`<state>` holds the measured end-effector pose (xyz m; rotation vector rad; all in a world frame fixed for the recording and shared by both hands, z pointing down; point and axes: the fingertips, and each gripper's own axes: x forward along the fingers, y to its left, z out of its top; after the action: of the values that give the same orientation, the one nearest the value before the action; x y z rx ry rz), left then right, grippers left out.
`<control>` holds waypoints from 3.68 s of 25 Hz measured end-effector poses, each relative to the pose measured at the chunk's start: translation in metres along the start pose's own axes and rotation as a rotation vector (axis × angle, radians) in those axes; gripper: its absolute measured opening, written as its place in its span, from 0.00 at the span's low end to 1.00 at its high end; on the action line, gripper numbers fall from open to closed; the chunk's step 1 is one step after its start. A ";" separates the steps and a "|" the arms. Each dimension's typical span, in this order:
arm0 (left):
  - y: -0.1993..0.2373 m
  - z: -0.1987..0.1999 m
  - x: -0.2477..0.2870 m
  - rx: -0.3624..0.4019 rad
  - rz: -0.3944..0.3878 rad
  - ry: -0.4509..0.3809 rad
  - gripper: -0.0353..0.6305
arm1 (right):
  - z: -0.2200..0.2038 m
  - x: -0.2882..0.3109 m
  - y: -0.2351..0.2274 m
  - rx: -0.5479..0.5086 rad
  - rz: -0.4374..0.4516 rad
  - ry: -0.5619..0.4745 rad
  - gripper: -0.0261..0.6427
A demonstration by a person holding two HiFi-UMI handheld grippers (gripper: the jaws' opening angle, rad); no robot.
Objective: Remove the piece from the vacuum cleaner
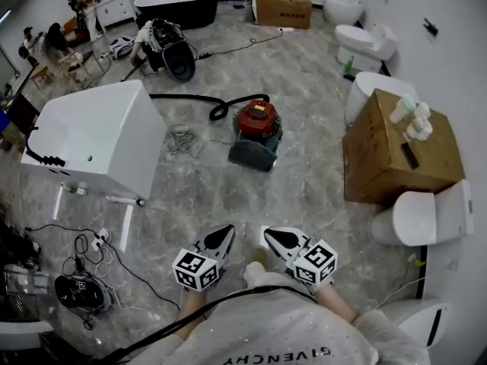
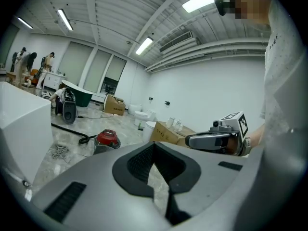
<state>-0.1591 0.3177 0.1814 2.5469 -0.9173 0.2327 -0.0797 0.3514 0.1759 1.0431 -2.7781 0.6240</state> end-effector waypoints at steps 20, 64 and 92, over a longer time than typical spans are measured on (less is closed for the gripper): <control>0.042 0.036 0.105 0.029 -0.102 0.091 0.08 | 0.043 0.046 -0.093 0.053 -0.039 -0.035 0.06; 0.286 0.023 0.340 -0.149 -0.286 0.260 0.08 | 0.034 0.259 -0.346 0.175 -0.279 0.134 0.06; 0.336 -0.120 0.451 0.509 -0.188 0.401 0.35 | -0.158 0.298 -0.478 -0.035 -0.205 0.387 0.17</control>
<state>-0.0290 -0.1193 0.5323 2.8493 -0.5041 0.9858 -0.0012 -0.0890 0.5528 1.0534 -2.3096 0.6657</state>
